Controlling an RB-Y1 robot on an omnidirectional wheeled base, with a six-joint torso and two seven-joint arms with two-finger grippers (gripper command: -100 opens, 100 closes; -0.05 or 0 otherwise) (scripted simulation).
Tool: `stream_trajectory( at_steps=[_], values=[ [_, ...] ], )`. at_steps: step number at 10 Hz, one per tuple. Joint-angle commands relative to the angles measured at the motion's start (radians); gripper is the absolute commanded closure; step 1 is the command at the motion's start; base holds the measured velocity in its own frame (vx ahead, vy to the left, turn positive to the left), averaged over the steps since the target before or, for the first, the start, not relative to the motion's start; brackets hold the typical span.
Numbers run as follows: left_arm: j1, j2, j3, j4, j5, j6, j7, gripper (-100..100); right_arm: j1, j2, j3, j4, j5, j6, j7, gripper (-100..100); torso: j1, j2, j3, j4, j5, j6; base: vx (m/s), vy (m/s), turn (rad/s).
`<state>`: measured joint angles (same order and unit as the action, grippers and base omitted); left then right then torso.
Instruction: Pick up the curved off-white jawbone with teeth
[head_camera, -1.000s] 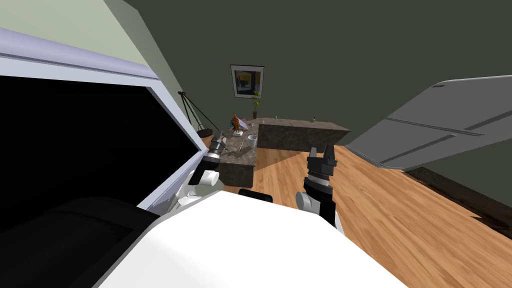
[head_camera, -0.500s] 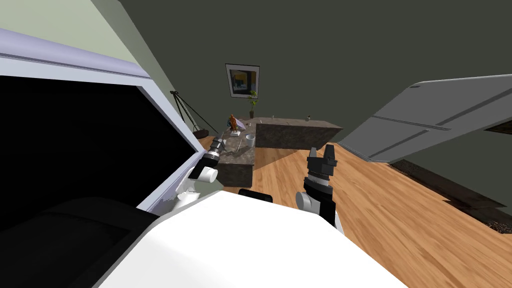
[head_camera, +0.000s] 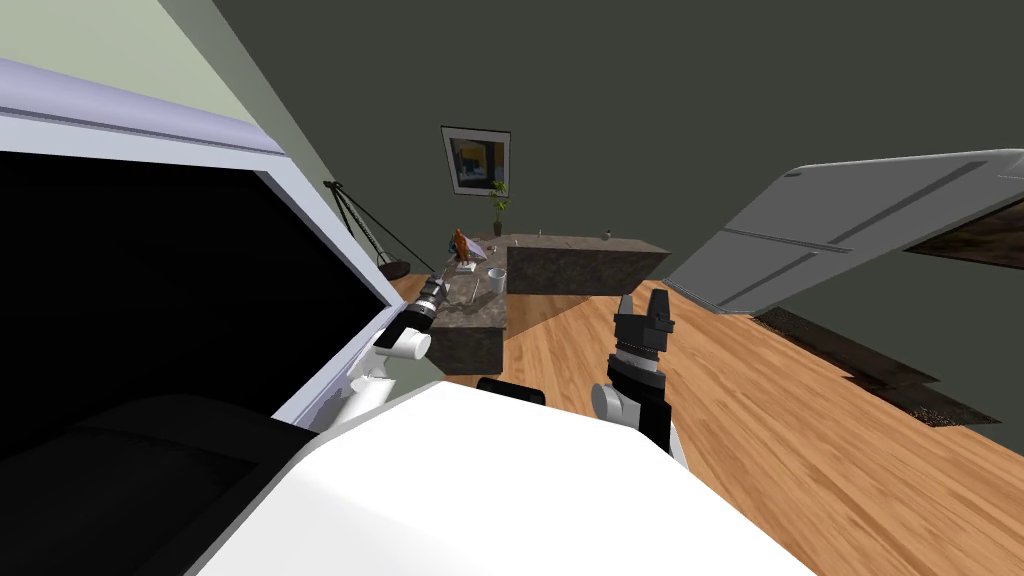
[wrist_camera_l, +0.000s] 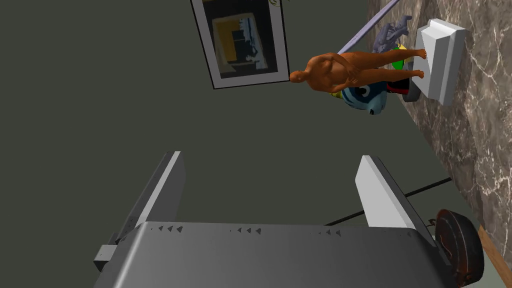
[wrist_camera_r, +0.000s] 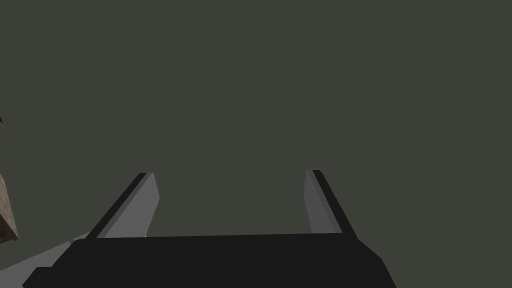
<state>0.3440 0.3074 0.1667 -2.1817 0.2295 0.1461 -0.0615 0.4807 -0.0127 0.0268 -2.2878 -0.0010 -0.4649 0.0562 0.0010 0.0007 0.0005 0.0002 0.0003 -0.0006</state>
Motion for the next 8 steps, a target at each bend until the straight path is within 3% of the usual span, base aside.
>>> stream_trajectory(
  at_steps=[1,3,6,8],
  values=[
    [-0.017,0.019,0.02,0.023,0.03,0.05,-0.003,-100,0.0,0.0,0.0,0.0,0.0,0.0,0.0,0,0.0,0.0,0.0,0.0,0.0,0.0,-0.023,0.006,-0.155],
    [-0.017,0.019,0.02,0.023,0.03,0.082,-0.003,-100,0.0,0.0,0.0,0.0,0.0,0.0,0.0,0,0.0,0.0,0.0,0.0,0.0,0.0,-0.016,0.011,-0.047],
    [-0.057,0.064,0.065,0.075,0.091,0.187,-0.003,-100,0.0,0.0,0.0,0.0,0.0,0.0,0.0,0,0.0,0.0,0.0,0.0,0.0,0.0,-0.026,0.009,-0.145],
    [-0.057,0.064,0.065,0.075,0.091,0.229,-0.003,-100,0.0,0.0,0.0,0.0,0.0,0.0,0.0,0,0.0,0.001,0.0,0.0,0.0,0.0,-0.019,0.011,-0.035]
  ],
)
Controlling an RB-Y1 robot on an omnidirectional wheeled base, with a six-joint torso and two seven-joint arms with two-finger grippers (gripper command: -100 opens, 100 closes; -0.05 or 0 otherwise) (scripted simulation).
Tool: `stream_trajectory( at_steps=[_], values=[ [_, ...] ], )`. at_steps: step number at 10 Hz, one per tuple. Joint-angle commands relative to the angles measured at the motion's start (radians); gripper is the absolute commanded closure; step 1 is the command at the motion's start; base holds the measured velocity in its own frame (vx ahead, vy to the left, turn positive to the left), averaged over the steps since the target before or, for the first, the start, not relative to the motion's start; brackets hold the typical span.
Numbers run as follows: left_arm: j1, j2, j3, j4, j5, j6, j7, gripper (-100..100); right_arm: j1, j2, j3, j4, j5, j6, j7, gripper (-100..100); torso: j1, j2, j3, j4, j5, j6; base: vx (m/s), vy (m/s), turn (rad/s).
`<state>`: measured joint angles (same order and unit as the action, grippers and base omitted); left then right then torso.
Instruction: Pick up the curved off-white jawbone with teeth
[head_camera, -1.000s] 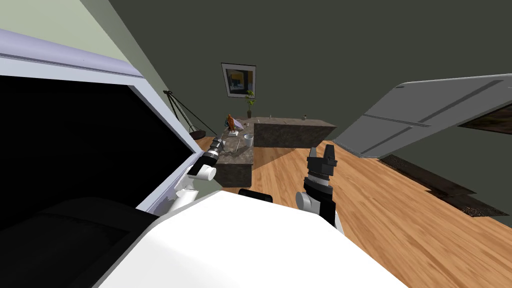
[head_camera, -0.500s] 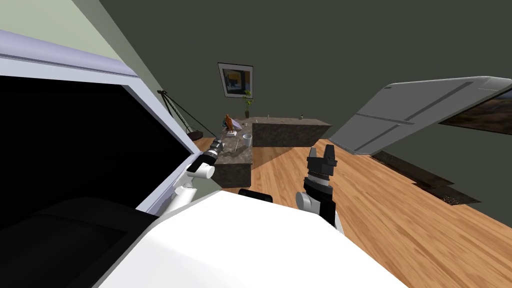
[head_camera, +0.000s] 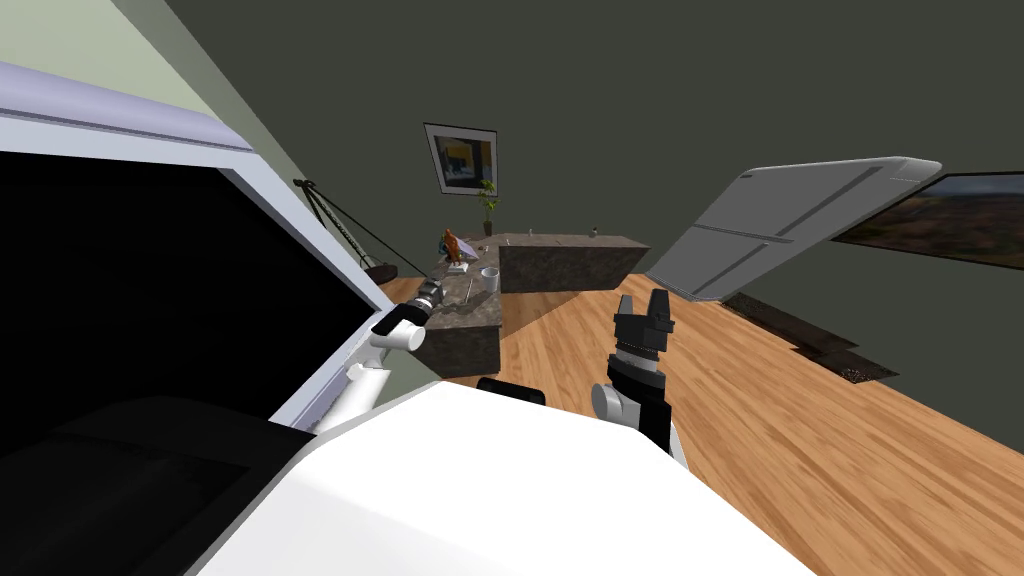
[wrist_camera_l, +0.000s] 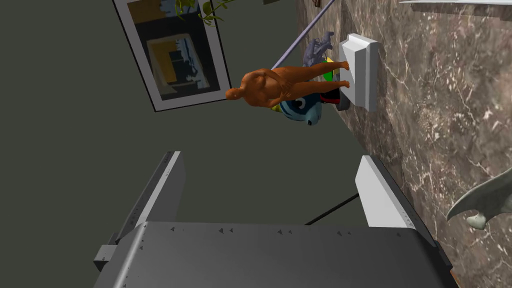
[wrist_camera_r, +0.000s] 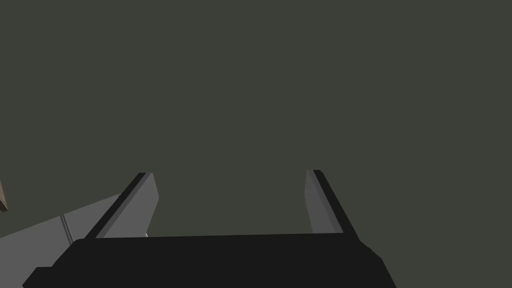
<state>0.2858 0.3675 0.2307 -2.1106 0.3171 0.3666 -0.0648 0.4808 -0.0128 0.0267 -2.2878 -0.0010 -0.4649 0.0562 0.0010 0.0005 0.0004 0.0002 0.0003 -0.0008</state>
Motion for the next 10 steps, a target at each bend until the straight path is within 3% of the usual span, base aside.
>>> stream_trajectory(
  at_steps=[1,3,4,6,7,10],
  values=[
    [-0.019,0.027,0.025,0.032,0.034,0.05,0.001,-100,0.0,0.0,0.0,0.0,0.0,0.0,0.0,0,0.0,0.0,0.0,0.0,0.0,0.0,-0.015,0.005,-0.144],
    [-0.019,0.027,0.025,0.032,0.034,0.083,0.001,-100,0.0,0.0,0.0,0.0,0.0,0.0,0.0,0,0.0,0.0,0.0,0.0,0.0,0.0,-0.015,0.007,-0.054],
    [-0.04,0.051,0.048,0.062,0.063,0.123,0.002,-100,0.0,0.0,0.0,0.0,0.0,0.0,0.0,0,0.0,0.0,0.0,0.0,0.0,0.0,-0.015,0.005,-0.149],
    [-0.04,0.051,0.048,0.062,0.063,0.157,0.002,-100,0.0,0.0,0.0,0.0,0.0,0.0,0.0,0,0.0,0.0,0.0,0.0,0.0,0.0,-0.015,0.008,-0.052],
    [-0.061,0.076,0.071,0.094,0.092,0.198,0.002,-100,0.0,0.0,0.0,0.0,0.0,0.0,0.0,0,0.0,0.0,0.0,0.0,0.0,0.0,-0.02,0.002,-0.141],
    [-0.081,0.101,0.094,0.129,0.119,0.281,0.003,-100,0.0,0.0,0.0,0.0,0.0,0.0,0.0,0,0.0,0.0,0.0,0.0,0.0,0.0,-0.02,0.008,-0.117]
  ],
)
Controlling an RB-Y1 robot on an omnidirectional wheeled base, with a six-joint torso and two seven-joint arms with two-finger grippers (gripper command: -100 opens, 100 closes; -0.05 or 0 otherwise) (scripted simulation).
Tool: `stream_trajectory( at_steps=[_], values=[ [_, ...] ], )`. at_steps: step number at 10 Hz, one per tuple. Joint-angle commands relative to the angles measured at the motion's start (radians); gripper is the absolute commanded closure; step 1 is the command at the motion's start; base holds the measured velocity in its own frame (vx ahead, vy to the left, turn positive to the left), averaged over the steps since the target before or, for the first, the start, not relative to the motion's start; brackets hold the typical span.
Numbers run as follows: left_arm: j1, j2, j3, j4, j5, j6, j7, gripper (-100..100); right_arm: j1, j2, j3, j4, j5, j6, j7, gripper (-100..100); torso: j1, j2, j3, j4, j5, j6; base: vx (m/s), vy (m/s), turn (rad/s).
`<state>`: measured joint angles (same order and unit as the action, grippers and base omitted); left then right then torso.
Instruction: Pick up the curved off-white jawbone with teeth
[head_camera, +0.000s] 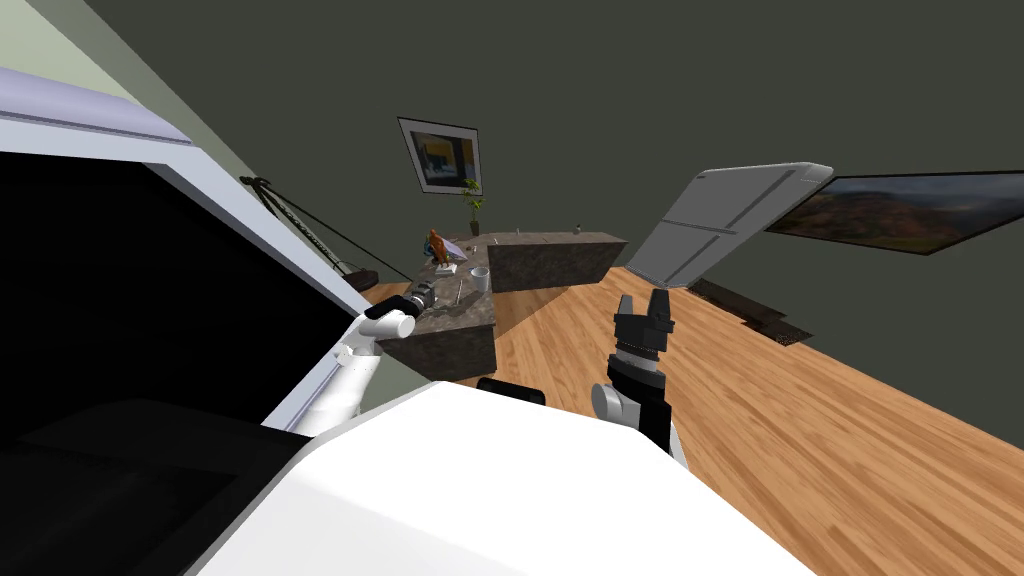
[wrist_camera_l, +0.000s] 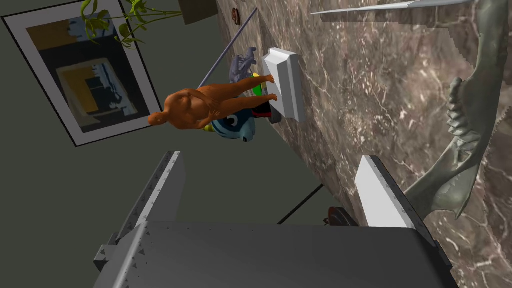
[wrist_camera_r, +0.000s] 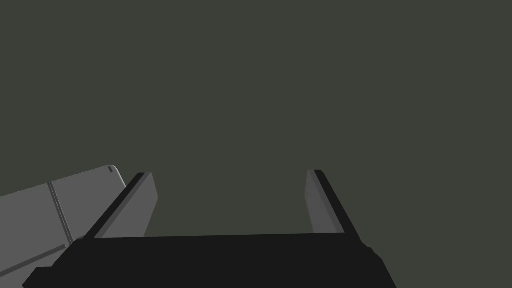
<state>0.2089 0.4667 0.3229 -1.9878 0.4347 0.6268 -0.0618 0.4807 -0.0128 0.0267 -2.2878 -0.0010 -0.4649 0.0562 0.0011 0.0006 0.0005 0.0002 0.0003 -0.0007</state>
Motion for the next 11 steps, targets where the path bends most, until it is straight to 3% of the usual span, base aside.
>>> stream_trajectory(
  at_steps=[1,2,4,5,10,11],
  values=[
    [-0.005,0.001,0.002,0.006,0.001,0.045,0.0,-100,0.0,0.0,0.0,0.0,0.0,0.0,0.0,0,0.0,0.0,0.0,0.0,0.0,0.0,-0.009,0.003,0.004],
    [-0.025,0.027,0.025,0.042,0.027,0.077,0.001,-100,0.0,0.0,0.0,0.0,0.0,0.0,0.0,0,0.0,0.0,0.0,0.0,0.0,0.0,-0.011,-0.001,-0.139],
    [-0.025,0.027,0.025,0.042,0.027,0.118,0.001,-100,0.0,0.0,0.0,0.0,0.0,0.0,0.0,0,0.0,-0.001,0.0,0.0,0.0,0.0,-0.009,0.005,-0.046],
    [-0.045,0.052,0.047,0.081,0.052,0.159,0.002,-100,0.0,0.0,0.0,0.0,0.0,0.0,0.0,0,0.0,-0.001,0.0,0.0,0.0,0.0,-0.011,0.001,-0.132],
    [-0.065,0.077,0.069,0.122,0.075,0.261,0.004,-100,0.0,0.0,0.0,0.0,0.0,0.0,0.0,0,0.0,-0.001,0.0,0.0,0.0,0.0,-0.006,0.003,-0.065],
    [-0.085,0.102,0.091,0.165,0.097,0.301,0.005,-100,0.0,0.0,0.0,0.0,0.0,0.0,0.0,0,0.0,-0.001,0.0,0.0,0.0,0.0,-0.005,0.0,-0.14]
  ],
)
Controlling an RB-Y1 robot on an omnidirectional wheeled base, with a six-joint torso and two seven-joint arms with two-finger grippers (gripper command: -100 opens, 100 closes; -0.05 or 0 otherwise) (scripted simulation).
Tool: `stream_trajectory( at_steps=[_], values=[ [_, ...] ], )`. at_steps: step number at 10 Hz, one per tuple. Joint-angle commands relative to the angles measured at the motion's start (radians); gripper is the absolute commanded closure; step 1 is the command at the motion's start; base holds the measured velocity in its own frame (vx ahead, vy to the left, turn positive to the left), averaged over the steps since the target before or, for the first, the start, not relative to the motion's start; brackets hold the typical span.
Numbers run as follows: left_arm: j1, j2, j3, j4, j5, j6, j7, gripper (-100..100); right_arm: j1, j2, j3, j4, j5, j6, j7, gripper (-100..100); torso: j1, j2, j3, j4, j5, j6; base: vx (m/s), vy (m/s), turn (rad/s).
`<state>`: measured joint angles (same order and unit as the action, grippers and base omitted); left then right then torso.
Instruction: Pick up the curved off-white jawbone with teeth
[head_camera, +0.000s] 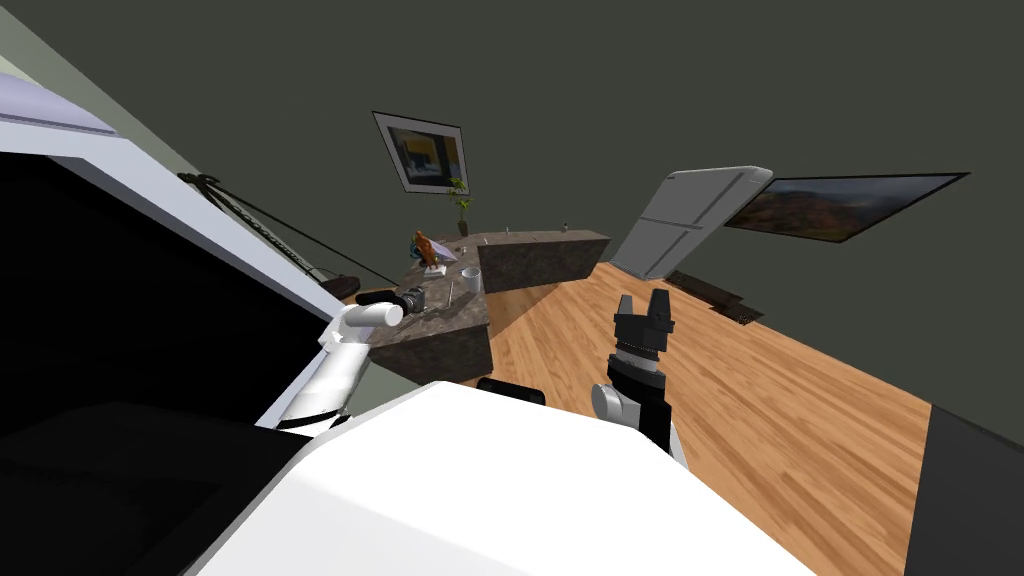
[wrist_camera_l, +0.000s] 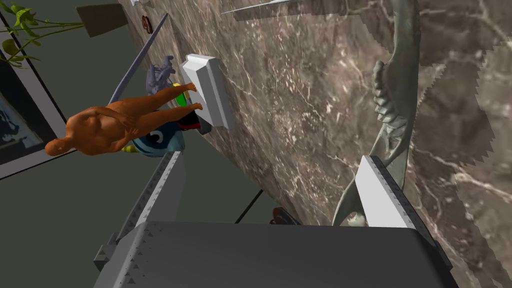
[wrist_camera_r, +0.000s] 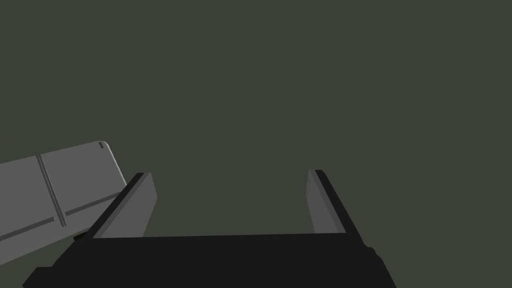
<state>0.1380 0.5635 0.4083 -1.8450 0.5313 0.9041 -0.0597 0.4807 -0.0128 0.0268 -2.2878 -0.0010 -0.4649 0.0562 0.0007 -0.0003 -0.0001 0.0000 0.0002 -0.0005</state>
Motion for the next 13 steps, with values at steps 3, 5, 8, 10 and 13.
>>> stream_trajectory(
  at_steps=[3,5,8,10,13],
  values=[
    [-0.034,0.029,0.026,0.066,0.021,0.106,0.005,-100,0.0,0.0,0.0,0.0,0.0,0.0,0.0,0,0.0,0.0,0.0,0.0,0.0,0.0,-0.004,0.006,-0.095],
    [-0.053,0.052,0.047,0.111,0.04,0.153,0.006,-100,0.0,0.0,0.0,0.0,0.0,0.0,0.0,0,0.0,0.0,0.0,0.0,0.0,-0.001,0.001,0.004,-0.071],
    [-0.072,0.073,0.067,0.157,0.058,0.227,0.008,-100,0.0,0.0,0.0,0.0,0.0,0.0,0.0,0,0.0,0.0,0.0,0.0,0.0,-0.001,0.003,0.006,-0.066],
    [-0.09,0.092,0.086,0.2,0.074,0.28,0.01,-100,0.0,0.0,0.0,0.0,0.0,0.0,0.0,0,0.0,-0.001,0.0,0.0,0.0,-0.001,0.007,0.008,-0.1],
    [-0.108,0.111,0.104,0.249,0.089,0.353,0.012,-100,0.0,0.0,0.0,0.0,0.0,0.0,0.0,0,0.0,-0.001,0.0,0.0,0.0,-0.001,0.009,0.007,-0.063]
  ],
)
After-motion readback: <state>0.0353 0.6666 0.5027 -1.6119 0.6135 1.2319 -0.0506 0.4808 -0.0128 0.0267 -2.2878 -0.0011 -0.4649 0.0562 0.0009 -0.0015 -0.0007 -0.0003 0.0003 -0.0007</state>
